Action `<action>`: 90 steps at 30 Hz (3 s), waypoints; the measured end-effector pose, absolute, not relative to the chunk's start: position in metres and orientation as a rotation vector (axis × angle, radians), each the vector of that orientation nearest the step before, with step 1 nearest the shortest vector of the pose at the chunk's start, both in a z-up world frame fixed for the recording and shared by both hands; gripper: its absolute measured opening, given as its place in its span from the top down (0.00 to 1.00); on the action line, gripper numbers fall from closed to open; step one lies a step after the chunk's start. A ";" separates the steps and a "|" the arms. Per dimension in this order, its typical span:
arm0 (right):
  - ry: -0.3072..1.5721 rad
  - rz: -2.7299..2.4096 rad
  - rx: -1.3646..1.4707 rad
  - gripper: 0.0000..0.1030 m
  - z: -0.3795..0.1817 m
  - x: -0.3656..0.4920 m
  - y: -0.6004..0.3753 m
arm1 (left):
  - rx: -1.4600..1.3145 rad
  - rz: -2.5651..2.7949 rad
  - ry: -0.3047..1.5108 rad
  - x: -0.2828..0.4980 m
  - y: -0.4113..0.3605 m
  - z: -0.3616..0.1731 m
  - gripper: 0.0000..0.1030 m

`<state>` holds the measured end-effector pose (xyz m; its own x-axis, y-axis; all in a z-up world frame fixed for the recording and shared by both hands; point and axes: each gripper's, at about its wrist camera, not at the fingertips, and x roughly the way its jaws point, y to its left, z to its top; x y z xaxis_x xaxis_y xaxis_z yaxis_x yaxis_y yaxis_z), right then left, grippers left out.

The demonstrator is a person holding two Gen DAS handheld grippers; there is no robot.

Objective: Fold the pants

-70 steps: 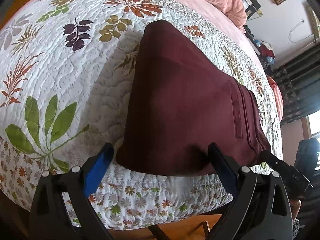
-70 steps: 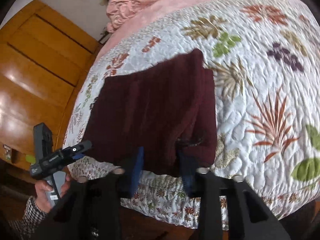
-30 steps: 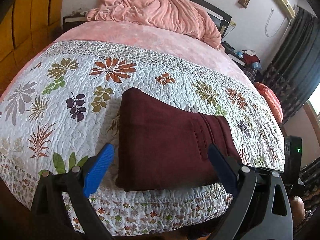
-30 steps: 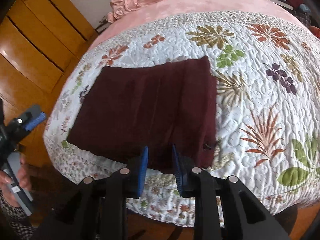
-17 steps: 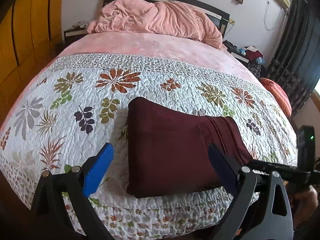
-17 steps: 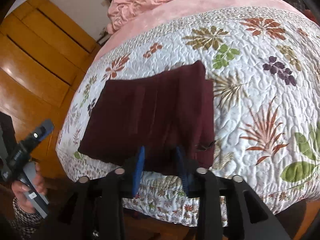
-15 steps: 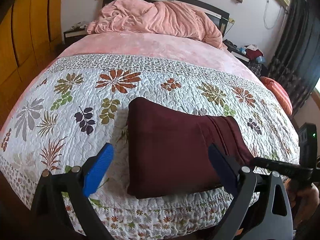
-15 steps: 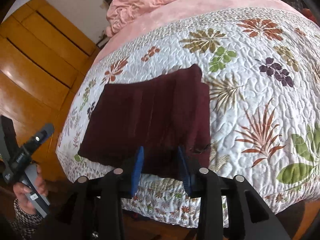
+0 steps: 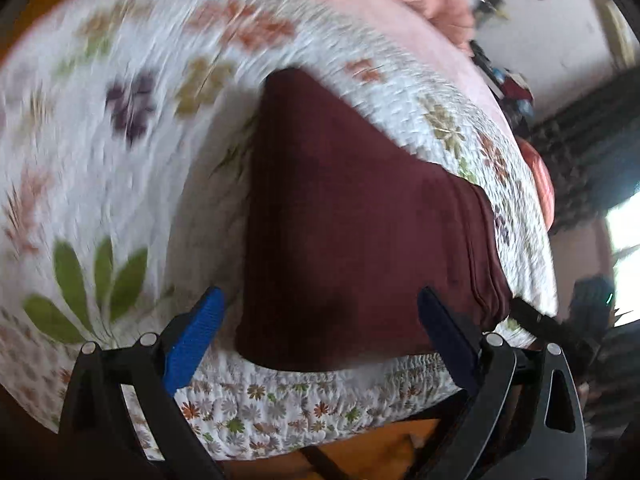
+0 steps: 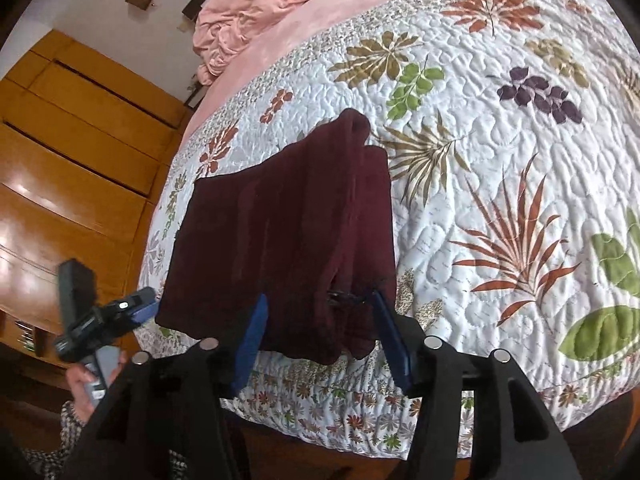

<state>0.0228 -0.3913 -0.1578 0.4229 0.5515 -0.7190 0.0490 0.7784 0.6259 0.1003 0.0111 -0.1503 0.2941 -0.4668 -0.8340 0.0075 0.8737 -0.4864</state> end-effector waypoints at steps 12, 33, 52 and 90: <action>1.138 0.495 0.843 0.27 -0.189 0.047 -0.402 | -0.651 -0.503 1.398 0.139 0.026 -0.204 0.06; 1.277 0.631 0.966 0.18 -0.237 0.114 -0.409 | -0.873 -0.638 1.562 0.174 0.009 -0.249 0.06; 1.136 0.608 0.709 0.65 -0.154 0.107 -0.374 | -0.705 -0.679 1.301 0.140 -0.020 -0.173 0.71; 0.904 0.411 0.535 0.32 -0.119 0.187 -0.381 | -0.175 -0.201 0.998 0.207 -0.038 -0.131 0.14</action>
